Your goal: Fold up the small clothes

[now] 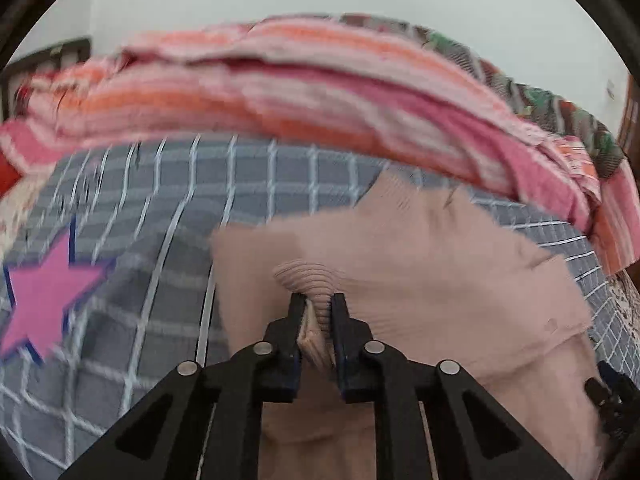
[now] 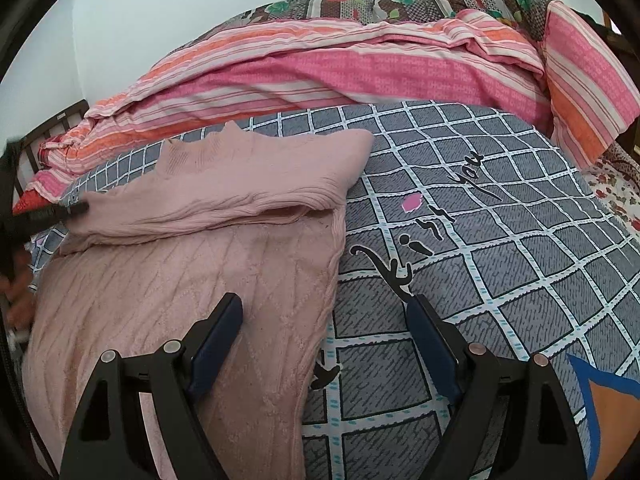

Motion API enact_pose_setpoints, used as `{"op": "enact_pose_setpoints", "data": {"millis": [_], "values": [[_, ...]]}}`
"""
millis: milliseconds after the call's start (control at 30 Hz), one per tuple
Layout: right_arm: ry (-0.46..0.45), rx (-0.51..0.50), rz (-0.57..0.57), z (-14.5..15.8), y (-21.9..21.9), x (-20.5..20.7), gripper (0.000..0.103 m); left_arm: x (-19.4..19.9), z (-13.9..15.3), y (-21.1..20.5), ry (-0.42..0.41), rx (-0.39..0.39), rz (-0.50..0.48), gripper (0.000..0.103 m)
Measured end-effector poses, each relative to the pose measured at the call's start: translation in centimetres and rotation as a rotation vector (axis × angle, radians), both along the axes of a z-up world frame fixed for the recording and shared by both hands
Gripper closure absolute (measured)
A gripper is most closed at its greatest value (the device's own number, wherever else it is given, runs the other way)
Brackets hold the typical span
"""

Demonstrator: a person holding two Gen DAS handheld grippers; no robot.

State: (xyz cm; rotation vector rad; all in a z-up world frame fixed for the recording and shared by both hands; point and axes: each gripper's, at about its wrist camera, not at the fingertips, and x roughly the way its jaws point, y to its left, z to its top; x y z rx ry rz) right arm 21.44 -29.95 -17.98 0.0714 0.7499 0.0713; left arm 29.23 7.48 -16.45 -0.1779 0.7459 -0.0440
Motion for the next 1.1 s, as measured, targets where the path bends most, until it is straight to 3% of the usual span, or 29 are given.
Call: {"op": "enact_pose_setpoints", "data": {"millis": [100,233,267,467,633,867,1100], "values": [[0.002,-0.003,0.000,0.0,0.0,0.0,0.019,-0.5,0.0,1.2,0.018,-0.064,0.003,0.084],[0.001,-0.004,0.000,0.0,0.0,0.1,0.019,-2.7,1.4,1.4,-0.059,0.004,0.021,0.056],[0.000,-0.007,-0.001,0.0,0.0,0.1,0.019,-3.3,1.5,1.4,-0.072,0.022,0.021,0.055],[-0.001,-0.052,-0.010,0.1,0.6,-0.1,0.019,-3.7,1.2,1.2,-0.066,0.058,0.005,0.055],[0.000,-0.049,-0.009,0.1,0.4,0.0,0.019,-1.1,-1.2,0.6,0.054,0.130,0.077,0.054],[0.001,-0.053,-0.008,0.1,0.4,0.0,0.019,-1.6,-1.8,1.8,0.042,0.043,0.082,0.050],[0.002,-0.050,-0.009,0.2,0.4,-0.1,0.019,-3.3,-1.7,1.0,0.018,0.046,0.036,0.052]]}}
